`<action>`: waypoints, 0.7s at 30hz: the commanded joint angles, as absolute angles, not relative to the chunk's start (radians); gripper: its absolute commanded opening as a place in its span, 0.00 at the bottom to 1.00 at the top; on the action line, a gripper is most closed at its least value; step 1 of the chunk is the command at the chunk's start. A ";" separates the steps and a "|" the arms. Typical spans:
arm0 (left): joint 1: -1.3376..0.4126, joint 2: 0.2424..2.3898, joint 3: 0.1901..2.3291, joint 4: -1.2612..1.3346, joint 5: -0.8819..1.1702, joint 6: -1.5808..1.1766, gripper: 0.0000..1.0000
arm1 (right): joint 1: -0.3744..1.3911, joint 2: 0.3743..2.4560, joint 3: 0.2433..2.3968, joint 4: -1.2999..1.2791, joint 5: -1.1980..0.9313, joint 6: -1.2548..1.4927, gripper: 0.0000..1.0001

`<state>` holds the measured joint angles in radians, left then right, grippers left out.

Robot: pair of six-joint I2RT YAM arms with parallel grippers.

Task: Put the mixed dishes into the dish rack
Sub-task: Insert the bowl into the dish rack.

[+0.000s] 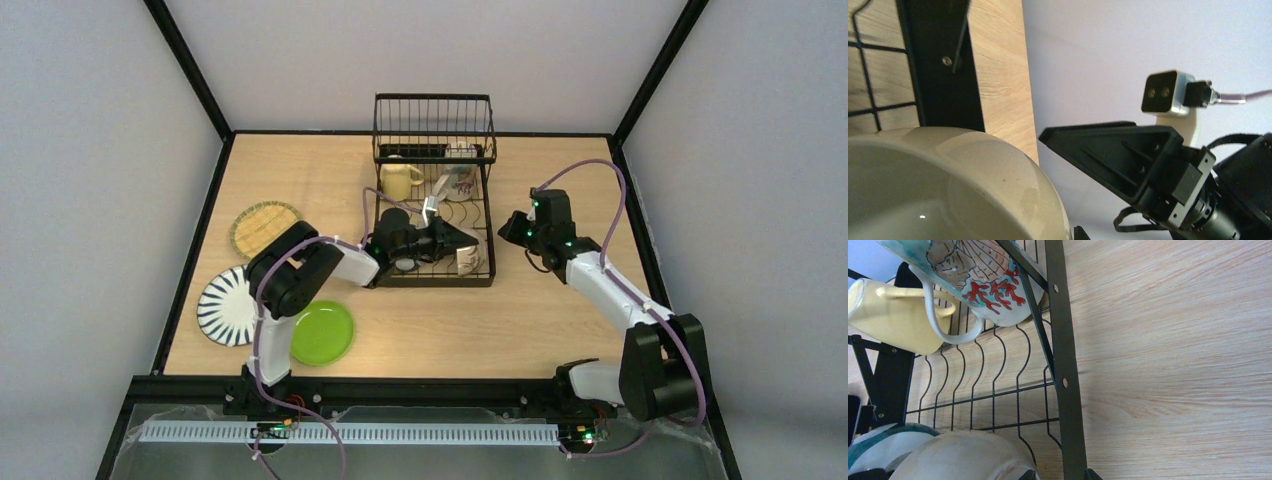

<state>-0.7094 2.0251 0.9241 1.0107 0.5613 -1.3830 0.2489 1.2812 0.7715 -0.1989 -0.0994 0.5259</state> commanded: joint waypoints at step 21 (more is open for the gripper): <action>-0.671 2.050 0.920 0.779 0.590 -1.336 0.14 | 0.245 1.300 0.802 -0.190 -0.085 0.512 0.54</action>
